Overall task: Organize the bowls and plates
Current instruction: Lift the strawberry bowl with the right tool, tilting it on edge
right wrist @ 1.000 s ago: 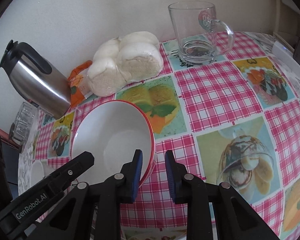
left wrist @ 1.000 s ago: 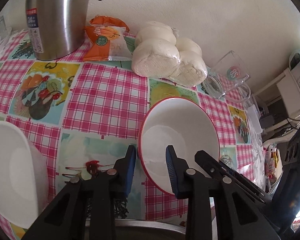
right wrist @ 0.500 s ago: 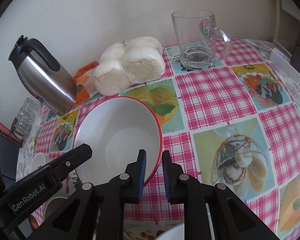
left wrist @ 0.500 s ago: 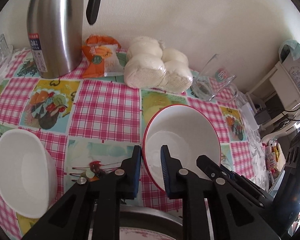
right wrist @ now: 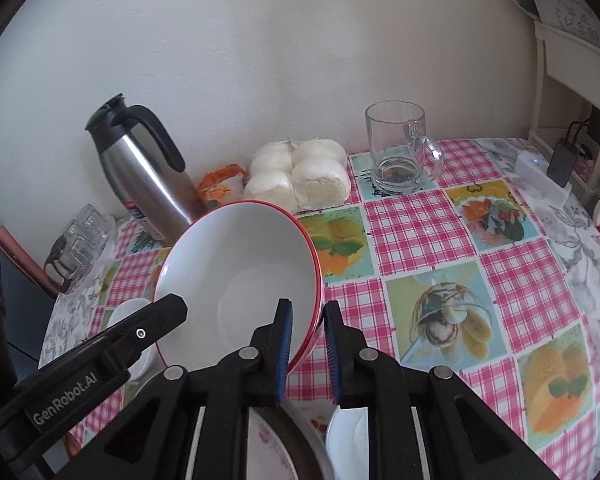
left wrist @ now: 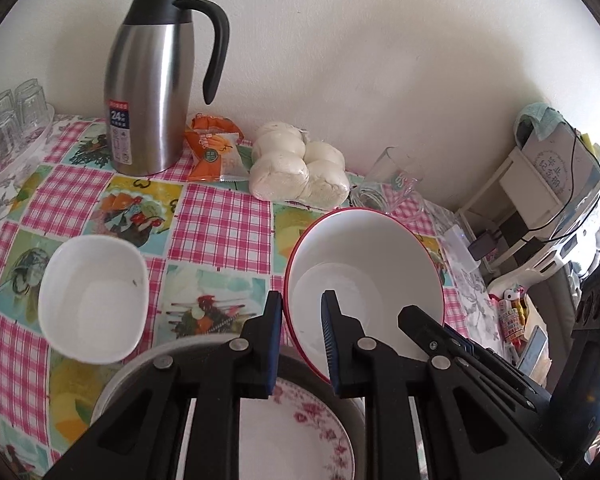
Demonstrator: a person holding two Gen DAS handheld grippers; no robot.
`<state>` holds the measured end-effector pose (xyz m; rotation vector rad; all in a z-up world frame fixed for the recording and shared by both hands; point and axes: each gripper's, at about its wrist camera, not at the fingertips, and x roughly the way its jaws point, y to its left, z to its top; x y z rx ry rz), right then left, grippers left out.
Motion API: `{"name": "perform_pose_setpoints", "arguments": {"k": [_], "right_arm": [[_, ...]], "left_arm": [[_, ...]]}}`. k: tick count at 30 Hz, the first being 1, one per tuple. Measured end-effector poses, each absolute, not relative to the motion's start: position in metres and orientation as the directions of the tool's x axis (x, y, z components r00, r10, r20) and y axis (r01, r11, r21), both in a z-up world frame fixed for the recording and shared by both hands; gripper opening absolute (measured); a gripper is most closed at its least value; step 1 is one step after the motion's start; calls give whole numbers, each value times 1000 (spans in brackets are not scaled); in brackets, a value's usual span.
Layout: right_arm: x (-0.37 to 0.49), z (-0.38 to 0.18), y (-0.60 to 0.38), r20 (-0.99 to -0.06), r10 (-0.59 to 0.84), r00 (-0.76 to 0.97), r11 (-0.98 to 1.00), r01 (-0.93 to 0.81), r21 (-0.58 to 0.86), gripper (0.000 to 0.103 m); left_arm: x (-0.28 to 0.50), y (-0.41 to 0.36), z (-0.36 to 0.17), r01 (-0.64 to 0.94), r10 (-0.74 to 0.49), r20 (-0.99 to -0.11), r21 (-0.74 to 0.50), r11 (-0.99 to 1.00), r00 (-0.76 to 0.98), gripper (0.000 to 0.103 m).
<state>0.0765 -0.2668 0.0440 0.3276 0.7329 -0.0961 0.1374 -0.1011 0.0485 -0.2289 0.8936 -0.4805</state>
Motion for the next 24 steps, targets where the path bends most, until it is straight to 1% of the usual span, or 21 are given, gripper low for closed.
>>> {"name": "perform_pose_setpoints", "arguments": {"k": [12,20,24], "right_arm": [[31,55,-234,-643,32,765,960,157,234,17],[10,54,-218,-614,71,786,953,130,275,17],[2,56,-211,-604,74,794,953,121,276,17]], "left_arm": [[94,-64,62,293,-519,-638,-432,853,569,20],[71,-41,70,286,-527,-601,-454,844,601,20],[65,-33,67,283,-532,-598,-463,840,599,20]]}}
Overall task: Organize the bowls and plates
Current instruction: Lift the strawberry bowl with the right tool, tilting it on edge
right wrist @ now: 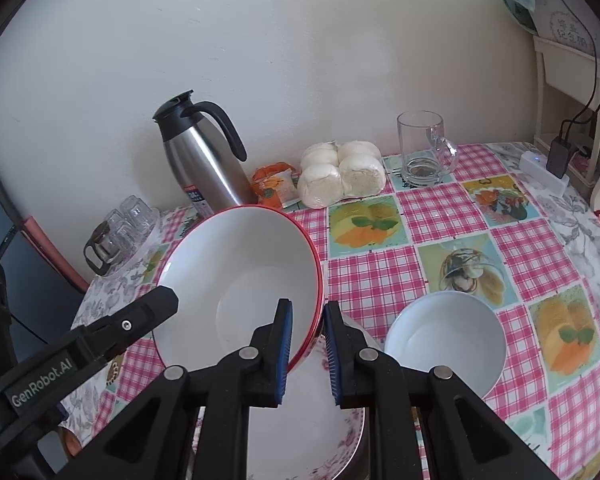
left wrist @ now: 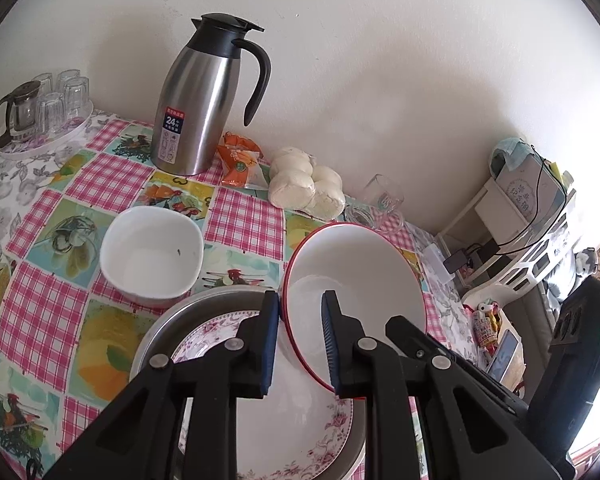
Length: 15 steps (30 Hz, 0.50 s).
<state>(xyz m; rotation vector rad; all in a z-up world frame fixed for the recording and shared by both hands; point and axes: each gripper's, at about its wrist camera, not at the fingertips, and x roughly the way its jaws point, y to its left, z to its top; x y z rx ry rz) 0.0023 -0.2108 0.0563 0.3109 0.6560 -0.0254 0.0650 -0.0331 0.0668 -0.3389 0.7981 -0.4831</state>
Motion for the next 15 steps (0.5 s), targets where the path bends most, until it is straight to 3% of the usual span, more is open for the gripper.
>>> {"name": "perform_pose_setpoints", "arguments": {"k": [15], "right_arm": [[-27,59,-193,-577,87,812,955,95,279,18]], "left_arm": [[37,-10,61,272,-543,-580,-491,828,607,23]]}}
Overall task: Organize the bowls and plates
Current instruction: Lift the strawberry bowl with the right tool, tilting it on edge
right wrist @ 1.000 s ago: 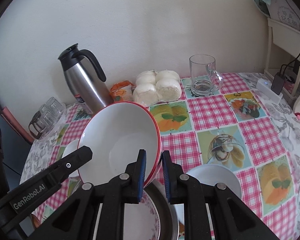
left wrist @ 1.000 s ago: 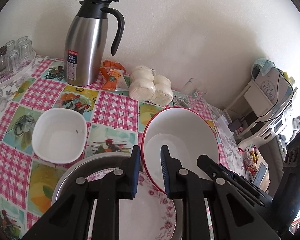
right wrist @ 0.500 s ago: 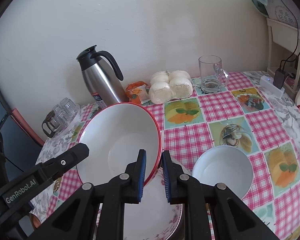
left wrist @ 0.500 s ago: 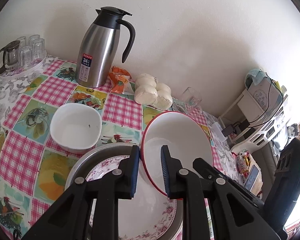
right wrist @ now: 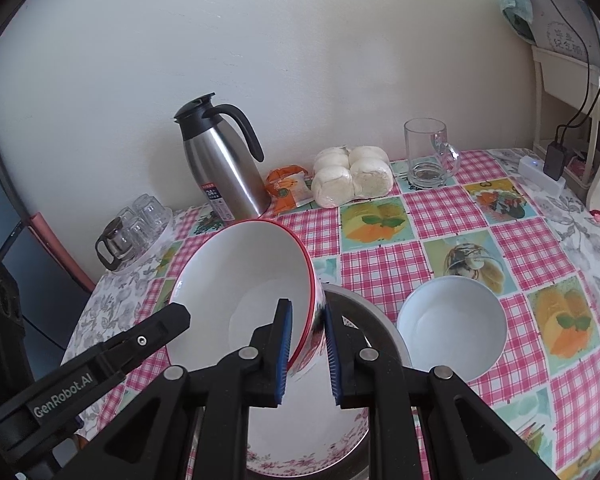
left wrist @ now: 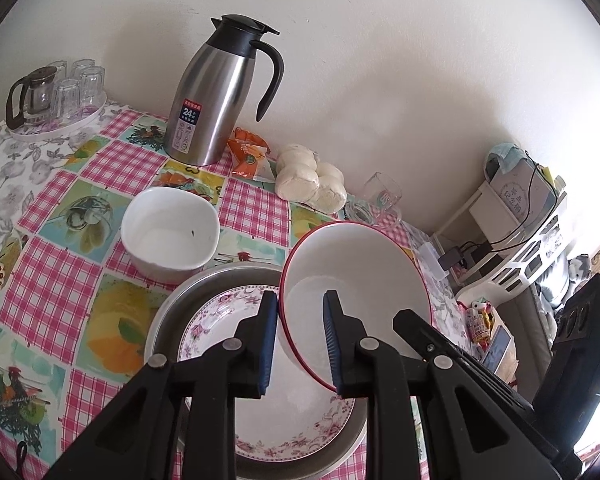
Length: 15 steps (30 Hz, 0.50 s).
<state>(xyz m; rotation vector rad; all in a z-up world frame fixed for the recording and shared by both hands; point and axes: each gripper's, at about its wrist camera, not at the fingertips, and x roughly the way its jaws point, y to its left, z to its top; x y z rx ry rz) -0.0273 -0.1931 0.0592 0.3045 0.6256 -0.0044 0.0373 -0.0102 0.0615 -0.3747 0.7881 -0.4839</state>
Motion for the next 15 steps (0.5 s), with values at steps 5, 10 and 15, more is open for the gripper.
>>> {"name": "perform_pose_setpoints", "arguments": {"k": [5,10,15], "right_arm": [[-31,56,-188,-583,96,806,958,84,274,18],[-30,50,-184,-603,106,791,960,77,270,18],[-22,36,-184,-648,110,754,959,92,269,18]], "left_arm": [[34,-7,61,265,-537,-583,-489,831,609,25],[35,-5,57,247,-530,-600,-491,835,600,28],[41,-9,45,228,-513,-642,-477,849,569,31]]}}
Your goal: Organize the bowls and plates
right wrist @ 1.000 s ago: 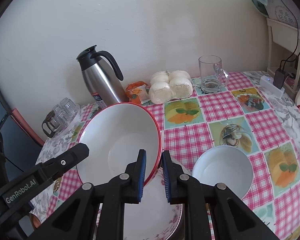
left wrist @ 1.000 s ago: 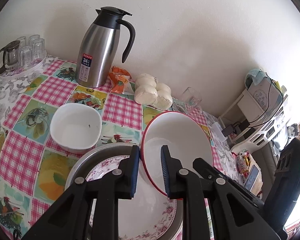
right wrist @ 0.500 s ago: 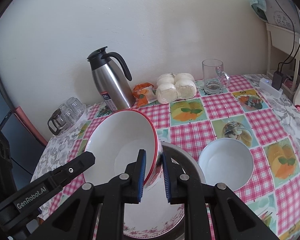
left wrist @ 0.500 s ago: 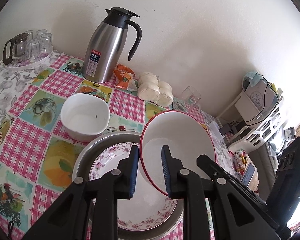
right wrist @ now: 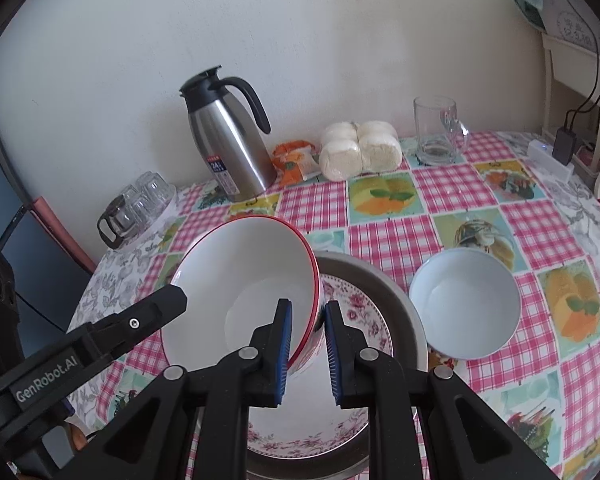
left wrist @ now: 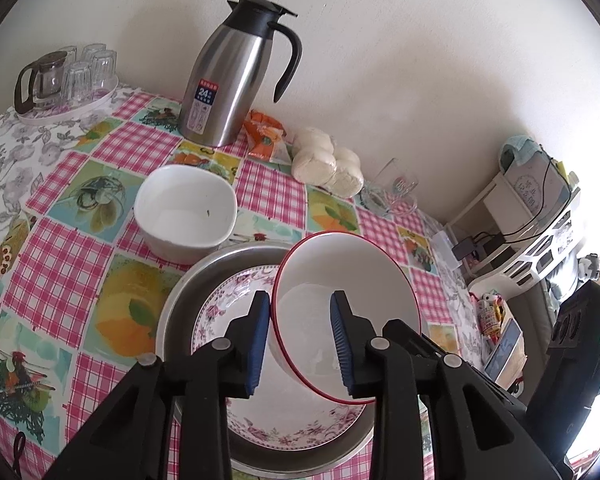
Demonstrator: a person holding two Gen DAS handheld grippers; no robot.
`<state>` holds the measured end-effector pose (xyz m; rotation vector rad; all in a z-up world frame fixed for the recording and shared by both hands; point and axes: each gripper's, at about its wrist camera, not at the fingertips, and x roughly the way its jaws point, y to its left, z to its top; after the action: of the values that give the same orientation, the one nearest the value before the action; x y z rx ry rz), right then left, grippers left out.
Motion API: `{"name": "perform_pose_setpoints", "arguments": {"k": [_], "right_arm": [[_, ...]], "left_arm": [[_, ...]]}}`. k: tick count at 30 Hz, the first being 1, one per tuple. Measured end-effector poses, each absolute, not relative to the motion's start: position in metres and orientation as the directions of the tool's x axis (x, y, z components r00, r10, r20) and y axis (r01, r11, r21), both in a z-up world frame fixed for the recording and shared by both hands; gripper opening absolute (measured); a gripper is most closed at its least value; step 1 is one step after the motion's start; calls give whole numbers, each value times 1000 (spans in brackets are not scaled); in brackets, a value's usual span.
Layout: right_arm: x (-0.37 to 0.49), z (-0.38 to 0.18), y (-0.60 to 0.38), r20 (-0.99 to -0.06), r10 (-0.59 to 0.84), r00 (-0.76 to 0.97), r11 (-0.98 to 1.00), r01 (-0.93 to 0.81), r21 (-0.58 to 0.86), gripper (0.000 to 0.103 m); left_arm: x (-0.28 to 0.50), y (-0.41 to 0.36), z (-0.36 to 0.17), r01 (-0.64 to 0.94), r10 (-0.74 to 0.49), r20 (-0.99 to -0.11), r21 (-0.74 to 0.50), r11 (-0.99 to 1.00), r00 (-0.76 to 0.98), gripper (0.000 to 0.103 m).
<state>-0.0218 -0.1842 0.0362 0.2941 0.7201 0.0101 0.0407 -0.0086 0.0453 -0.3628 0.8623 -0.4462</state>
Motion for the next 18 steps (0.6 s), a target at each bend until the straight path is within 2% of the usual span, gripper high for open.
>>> {"name": "perform_pose_setpoints", "arguments": {"k": [18], "right_arm": [[-10,10,-189,-723,103,683,957,131,261,18]], "left_arm": [[52,-14,24,189,-496,-709,-470,862,501,32]]}}
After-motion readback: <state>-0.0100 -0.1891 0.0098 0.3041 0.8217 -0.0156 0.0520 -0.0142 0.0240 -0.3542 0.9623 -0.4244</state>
